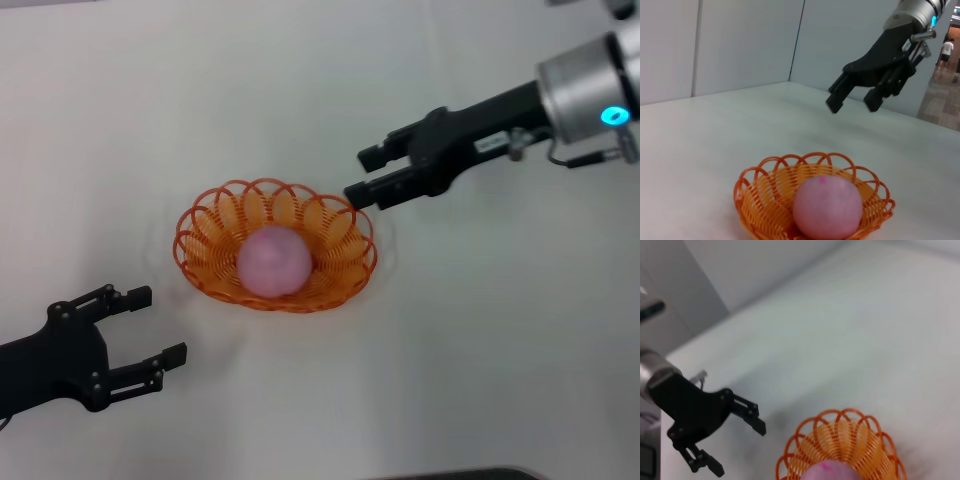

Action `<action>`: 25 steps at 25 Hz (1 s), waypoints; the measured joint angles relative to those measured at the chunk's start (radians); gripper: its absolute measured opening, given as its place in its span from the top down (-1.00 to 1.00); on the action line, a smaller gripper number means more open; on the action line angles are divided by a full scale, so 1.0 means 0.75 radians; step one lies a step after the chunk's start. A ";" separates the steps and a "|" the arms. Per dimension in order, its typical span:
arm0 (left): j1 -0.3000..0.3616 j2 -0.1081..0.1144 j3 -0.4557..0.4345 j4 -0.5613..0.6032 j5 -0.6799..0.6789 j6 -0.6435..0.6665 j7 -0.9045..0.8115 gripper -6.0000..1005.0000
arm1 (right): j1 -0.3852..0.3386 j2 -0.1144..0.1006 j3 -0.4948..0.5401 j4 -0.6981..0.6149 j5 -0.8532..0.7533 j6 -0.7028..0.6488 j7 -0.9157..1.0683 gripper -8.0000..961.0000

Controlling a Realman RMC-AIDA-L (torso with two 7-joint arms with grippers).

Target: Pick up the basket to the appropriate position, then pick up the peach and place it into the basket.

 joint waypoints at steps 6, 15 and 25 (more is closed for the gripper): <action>-0.001 0.000 -0.003 0.000 0.000 0.007 -0.013 -0.65 | -0.199 0.001 0.159 0.025 0.200 -0.076 -0.358 -0.43; -0.002 0.000 -0.017 -0.007 -0.002 0.013 -0.014 -0.65 | -0.421 0.011 0.324 0.210 0.299 -0.094 -0.819 -0.43; 0.010 -0.001 -0.017 -0.024 0.007 0.014 -0.018 -0.65 | -0.512 0.008 0.433 0.400 0.290 -0.039 -1.119 -0.67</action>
